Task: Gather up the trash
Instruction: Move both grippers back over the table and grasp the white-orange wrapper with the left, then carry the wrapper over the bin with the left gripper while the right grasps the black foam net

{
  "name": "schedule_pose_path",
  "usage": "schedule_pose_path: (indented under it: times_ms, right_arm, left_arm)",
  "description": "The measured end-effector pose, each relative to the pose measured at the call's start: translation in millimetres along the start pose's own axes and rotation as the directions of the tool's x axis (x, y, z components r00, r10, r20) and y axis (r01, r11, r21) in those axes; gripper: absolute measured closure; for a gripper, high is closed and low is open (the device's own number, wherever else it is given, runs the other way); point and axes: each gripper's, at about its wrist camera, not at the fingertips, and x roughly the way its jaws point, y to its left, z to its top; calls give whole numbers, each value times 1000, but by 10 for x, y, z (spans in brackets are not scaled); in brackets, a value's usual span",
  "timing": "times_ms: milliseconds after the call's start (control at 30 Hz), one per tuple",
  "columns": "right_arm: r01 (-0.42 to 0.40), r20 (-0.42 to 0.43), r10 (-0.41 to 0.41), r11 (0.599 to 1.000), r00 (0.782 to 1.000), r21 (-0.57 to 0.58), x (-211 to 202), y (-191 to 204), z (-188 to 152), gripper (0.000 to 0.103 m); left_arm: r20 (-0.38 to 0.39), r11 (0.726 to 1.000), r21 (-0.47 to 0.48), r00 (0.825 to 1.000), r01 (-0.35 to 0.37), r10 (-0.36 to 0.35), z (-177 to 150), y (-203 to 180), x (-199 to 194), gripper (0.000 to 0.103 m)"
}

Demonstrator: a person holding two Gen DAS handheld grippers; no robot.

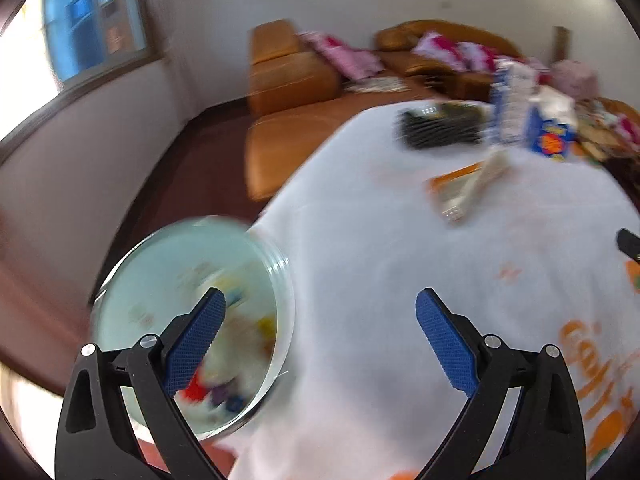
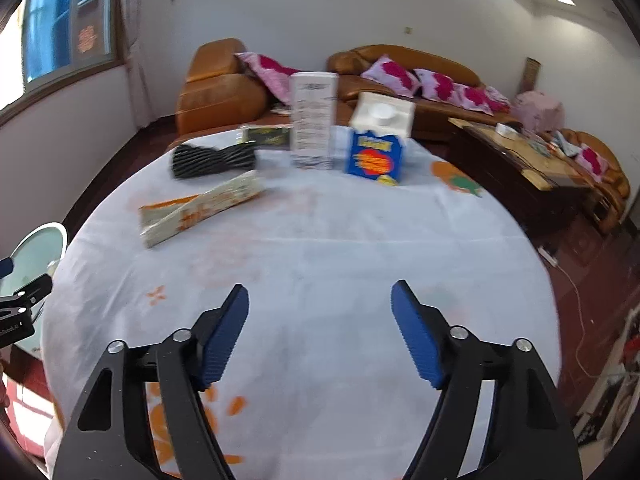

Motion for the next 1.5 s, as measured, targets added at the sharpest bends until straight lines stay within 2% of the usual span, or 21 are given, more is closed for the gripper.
schedule_pose_path:
  times_ms: [67,133,267,333,400,433,467,500,567,667,767,833,900,1000,1100,1167,1267,1333,1400,1467,1500]
  right_arm:
    - [11,6,-11,1000,1000,20,-5,-126,26,38]
    - [12,6,-12,999,1000,32,-12,-222,36,38]
    - [20,11,-20,998,1000,52,-2,-371,53,38]
    - [18,4,-18,998,1000,68,25,-455,61,38]
    - [21,-3,-21,997,1000,78,67,-517,69,38]
    - [25,-7,-25,996,1000,85,86,-558,76,38]
    - [27,-10,-27,995,1000,93,103,-595,83,38]
    - [26,-13,-25,995,1000,99,121,-625,92,39]
    - [19,-18,-17,995,1000,100,158,-667,123,38]
    - [16,-15,-15,998,1000,59,247,-621,219,39]
    - [-22,-10,22,999,1000,28,383,-545,373,39]
    - [-47,-5,48,999,999,8,502,-473,488,39]
    - [-118,-7,118,993,993,-14,668,-350,627,40]
    - [-214,-21,213,972,977,-97,1001,2,883,41]
    - [-284,-40,281,940,959,-191,1340,371,1126,41]
    - [-306,-64,301,904,951,-300,1564,621,1284,41]
    - [-366,-148,335,818,930,-443,1810,876,1409,41]
    - [-376,-203,316,767,927,-521,1984,1008,1443,42]
    - [-424,-280,320,733,905,-532,2137,1068,1425,73]
    - [-383,-257,285,731,923,-565,2141,1070,1377,85]
    - [-388,-260,290,737,921,-553,2116,1042,1363,87]
  left_arm:
    - [18,996,34,996,82,-83,166,-188,100,9]
    - [26,989,74,992,124,-127,321,-353,218,10]
    - [22,962,195,980,188,-196,608,-722,477,12]
    - [5,953,242,982,182,-189,687,-872,642,13]
    - [-32,949,262,984,177,-174,738,-979,834,20]
    - [-74,946,264,982,189,-175,748,-1025,934,28]
    - [-117,942,268,977,202,-176,757,-1054,1014,41]
    - [-133,940,262,973,217,-188,766,-1061,1048,44]
    - [-130,938,253,969,237,-210,789,-1032,1015,65]
    - [-122,947,232,973,221,-197,738,-946,957,71]
    - [-88,953,184,970,241,-229,640,-768,730,72]
    - [-48,966,142,976,216,-211,575,-585,515,72]
    - [-21,979,95,983,182,-181,550,-419,395,72]
    - [19,996,5,996,91,-91,532,-44,239,72]
    - [24,1000,-23,1000,12,-11,508,216,188,72]
    - [15,999,-49,1000,-14,14,502,411,185,71]
    - [2,996,-81,999,-47,47,501,650,184,71]
    - [-2,992,-112,998,-61,61,505,754,203,71]
    - [-5,988,-139,998,-63,63,513,798,217,71]
    - [-6,986,-157,998,-61,61,510,815,245,70]
    - [-5,985,-159,998,-61,61,511,801,254,70]
